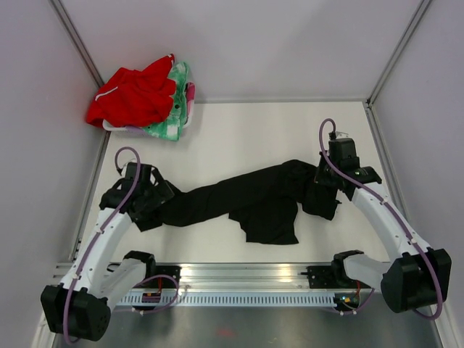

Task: Fold and stack the trousers
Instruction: Flatten the trousers out

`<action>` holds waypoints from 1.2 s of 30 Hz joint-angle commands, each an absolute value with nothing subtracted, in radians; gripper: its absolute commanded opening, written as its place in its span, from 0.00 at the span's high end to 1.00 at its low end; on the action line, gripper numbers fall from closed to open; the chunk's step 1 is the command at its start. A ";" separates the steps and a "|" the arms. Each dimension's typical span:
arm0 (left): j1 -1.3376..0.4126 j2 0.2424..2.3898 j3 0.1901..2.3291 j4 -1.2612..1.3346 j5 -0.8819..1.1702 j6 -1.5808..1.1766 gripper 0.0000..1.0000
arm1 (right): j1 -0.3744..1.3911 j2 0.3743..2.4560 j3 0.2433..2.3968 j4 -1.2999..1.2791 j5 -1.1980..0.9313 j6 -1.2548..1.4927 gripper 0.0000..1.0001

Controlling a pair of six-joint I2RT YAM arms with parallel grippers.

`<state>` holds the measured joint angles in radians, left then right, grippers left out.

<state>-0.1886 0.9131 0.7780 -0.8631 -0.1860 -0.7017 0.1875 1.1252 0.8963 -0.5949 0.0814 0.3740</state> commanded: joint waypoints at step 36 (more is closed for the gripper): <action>0.454 1.430 0.641 -0.382 -0.075 -0.776 0.60 | 0.137 1.154 0.844 -0.450 0.032 0.408 1.00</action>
